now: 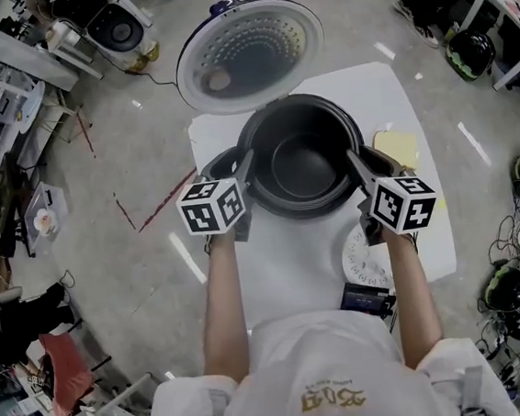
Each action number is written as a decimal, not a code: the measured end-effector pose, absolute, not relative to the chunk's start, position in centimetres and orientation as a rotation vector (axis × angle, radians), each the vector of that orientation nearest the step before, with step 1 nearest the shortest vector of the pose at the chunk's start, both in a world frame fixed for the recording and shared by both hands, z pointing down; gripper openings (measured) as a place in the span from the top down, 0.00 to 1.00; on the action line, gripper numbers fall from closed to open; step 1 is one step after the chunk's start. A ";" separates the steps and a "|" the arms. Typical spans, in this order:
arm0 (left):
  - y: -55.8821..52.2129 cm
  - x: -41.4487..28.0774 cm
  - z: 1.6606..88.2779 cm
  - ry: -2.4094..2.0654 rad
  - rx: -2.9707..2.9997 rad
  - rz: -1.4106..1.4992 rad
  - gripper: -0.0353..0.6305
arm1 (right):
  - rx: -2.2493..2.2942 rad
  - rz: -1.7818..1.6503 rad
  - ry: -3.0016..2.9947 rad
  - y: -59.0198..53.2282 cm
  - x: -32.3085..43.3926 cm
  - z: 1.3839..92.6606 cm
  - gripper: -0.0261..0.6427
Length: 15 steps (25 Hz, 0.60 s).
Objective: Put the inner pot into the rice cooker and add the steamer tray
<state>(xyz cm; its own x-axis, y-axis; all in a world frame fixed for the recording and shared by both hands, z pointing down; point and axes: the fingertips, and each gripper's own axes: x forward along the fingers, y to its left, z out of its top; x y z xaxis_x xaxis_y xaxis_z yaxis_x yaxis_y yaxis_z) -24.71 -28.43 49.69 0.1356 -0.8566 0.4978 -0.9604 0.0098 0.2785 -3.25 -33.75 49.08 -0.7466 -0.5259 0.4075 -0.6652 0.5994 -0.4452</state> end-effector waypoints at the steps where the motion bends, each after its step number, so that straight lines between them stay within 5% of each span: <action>1: -28.3 -24.6 49.7 -1.746 1.865 0.238 0.70 | 0.989 0.860 -2.597 -33.7 -3.1 49.1 0.78; 15: -23.3 -23.8 47.1 -1.788 1.888 0.004 0.65 | 1.111 0.840 -2.635 -29.8 0.4 48.0 0.78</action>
